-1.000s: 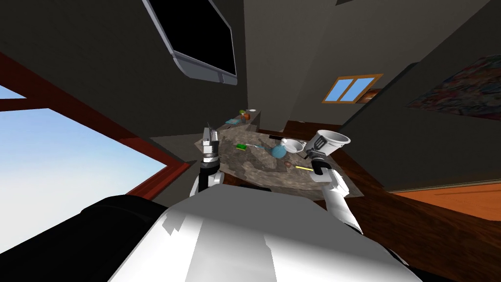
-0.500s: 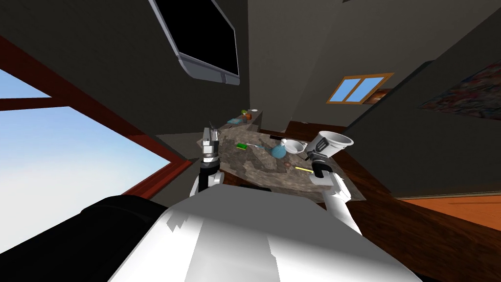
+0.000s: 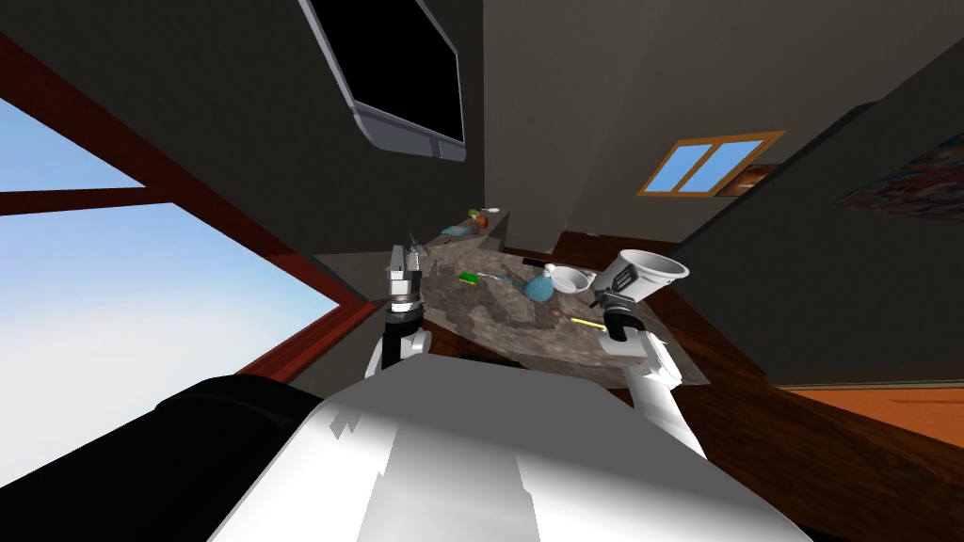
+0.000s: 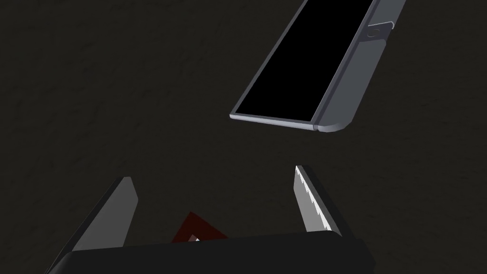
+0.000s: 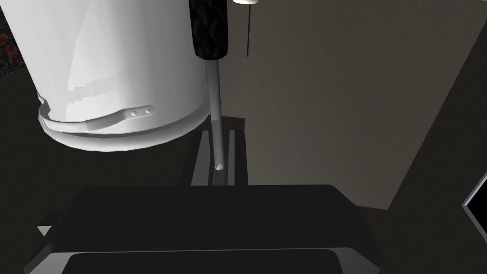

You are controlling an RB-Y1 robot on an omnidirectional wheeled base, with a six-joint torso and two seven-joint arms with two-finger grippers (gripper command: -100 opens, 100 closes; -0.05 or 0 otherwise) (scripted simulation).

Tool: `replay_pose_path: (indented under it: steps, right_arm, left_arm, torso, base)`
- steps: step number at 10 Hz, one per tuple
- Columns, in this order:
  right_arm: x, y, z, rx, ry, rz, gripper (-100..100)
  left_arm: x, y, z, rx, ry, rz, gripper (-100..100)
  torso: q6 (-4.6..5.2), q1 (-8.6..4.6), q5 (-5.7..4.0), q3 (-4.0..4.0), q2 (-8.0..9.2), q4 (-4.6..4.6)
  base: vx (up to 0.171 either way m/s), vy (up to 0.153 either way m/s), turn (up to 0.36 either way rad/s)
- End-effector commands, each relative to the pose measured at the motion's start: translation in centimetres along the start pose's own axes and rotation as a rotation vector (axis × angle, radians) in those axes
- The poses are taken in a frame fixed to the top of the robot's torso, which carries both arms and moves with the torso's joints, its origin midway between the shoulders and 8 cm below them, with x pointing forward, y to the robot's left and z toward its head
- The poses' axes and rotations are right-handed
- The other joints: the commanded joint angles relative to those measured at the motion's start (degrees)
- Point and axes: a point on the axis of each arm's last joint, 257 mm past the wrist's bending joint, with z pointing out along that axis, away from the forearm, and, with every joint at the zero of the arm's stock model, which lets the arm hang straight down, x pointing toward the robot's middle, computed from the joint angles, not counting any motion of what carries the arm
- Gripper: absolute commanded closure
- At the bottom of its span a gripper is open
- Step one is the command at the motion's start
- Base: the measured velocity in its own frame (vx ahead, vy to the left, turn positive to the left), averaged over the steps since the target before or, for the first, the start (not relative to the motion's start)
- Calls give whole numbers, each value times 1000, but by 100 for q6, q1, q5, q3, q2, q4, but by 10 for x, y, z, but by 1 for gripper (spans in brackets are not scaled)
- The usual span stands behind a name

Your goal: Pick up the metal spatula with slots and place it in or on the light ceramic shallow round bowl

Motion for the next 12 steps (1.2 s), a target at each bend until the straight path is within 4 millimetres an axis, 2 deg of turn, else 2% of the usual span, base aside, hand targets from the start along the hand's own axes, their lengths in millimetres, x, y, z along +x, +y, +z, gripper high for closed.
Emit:
replay_pose_path:
  steps: [1, 6, 12]
  right_arm:
    - [1, -15, 5, 16, 12, -19, 100]
    - [-16, -52, 21, 48, 7, -65, 100]
    - [-41, -101, 38, 83, 1, -112, 100]
  left_arm:
    - [0, 0, 0, 0, 0, 0, 0]
    - [0, 0, 0, 0, 0, 0, 0]
    - [0, 0, 0, 0, 0, 0, 0]
  torso:
    - [0, 0, 0, 0, 0, 0]
    - [-6, 5, -9, -16, -18, -16]
    - [-16, 29, 0, -39, -56, -25]
  base:
    - [-164, 96, 108]
    - [-109, 91, 106]
    - [-32, 142, 125]
